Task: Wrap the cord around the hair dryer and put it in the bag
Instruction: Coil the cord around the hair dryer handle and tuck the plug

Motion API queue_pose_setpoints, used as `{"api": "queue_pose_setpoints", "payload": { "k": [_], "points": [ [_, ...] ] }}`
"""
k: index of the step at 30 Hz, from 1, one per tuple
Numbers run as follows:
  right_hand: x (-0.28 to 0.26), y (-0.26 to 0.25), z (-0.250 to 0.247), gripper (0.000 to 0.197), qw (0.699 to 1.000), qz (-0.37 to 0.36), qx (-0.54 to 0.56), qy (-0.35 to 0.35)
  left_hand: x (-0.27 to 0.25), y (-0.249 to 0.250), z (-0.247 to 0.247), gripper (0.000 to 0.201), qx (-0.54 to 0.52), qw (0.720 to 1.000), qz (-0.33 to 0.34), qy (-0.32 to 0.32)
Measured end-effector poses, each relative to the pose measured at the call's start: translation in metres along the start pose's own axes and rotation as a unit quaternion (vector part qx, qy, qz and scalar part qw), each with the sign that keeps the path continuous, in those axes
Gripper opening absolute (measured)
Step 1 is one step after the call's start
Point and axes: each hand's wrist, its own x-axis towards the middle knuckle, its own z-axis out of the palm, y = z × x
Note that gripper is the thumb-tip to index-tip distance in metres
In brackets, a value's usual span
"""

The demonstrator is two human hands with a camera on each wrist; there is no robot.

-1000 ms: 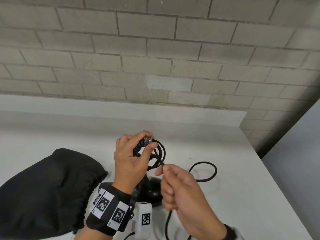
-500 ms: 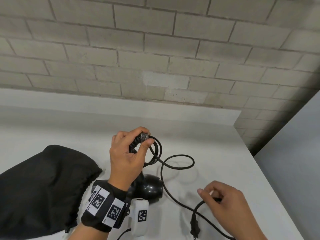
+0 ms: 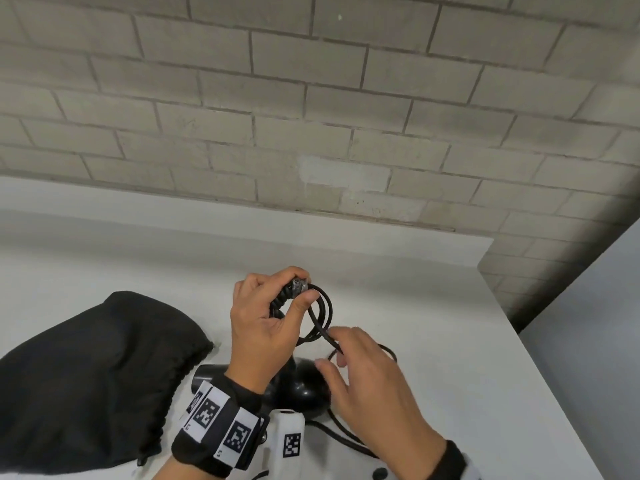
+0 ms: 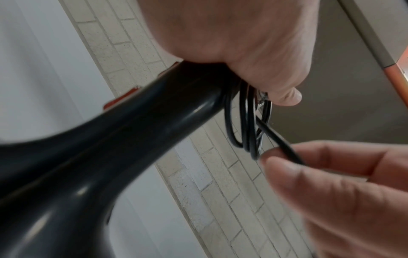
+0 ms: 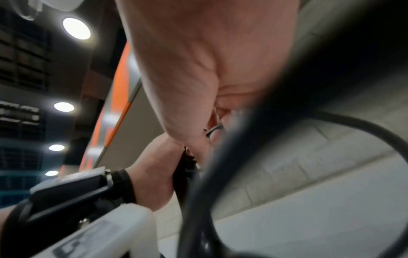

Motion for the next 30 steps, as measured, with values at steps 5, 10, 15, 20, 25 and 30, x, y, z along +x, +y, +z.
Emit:
{"api": "queue_pose_setpoints", "payload": {
  "k": [5,10,15,20,25,30],
  "points": [
    [0.013,0.000,-0.032,0.023,0.975,-0.158,-0.044,0.148,-0.001,-0.001,-0.001,0.033,-0.012,1.000,-0.005,-0.001],
    [0.034,-0.006,-0.056,0.015,0.975,-0.169,0.080,0.115,0.001,-0.003,-0.008,0.035,-0.099,0.995,0.008,-0.031],
    [0.048,-0.013,-0.056,0.011,0.967,-0.154,0.181,0.095,0.003,-0.001,-0.015,0.041,-0.150,0.987,0.007,-0.059],
    [0.054,-0.016,-0.048,0.010,0.957,-0.117,0.255,0.075,0.003,0.000,-0.019,0.044,-0.164,0.982,0.014,-0.095],
    [0.056,-0.018,-0.041,0.012,0.929,-0.064,0.361,0.048,0.004,-0.002,-0.022,0.042,-0.151,0.982,0.021,-0.109],
    [0.058,-0.014,-0.033,0.016,0.907,-0.010,0.418,0.051,0.002,-0.004,-0.023,0.037,-0.167,0.981,-0.001,-0.102]
  ]
}}
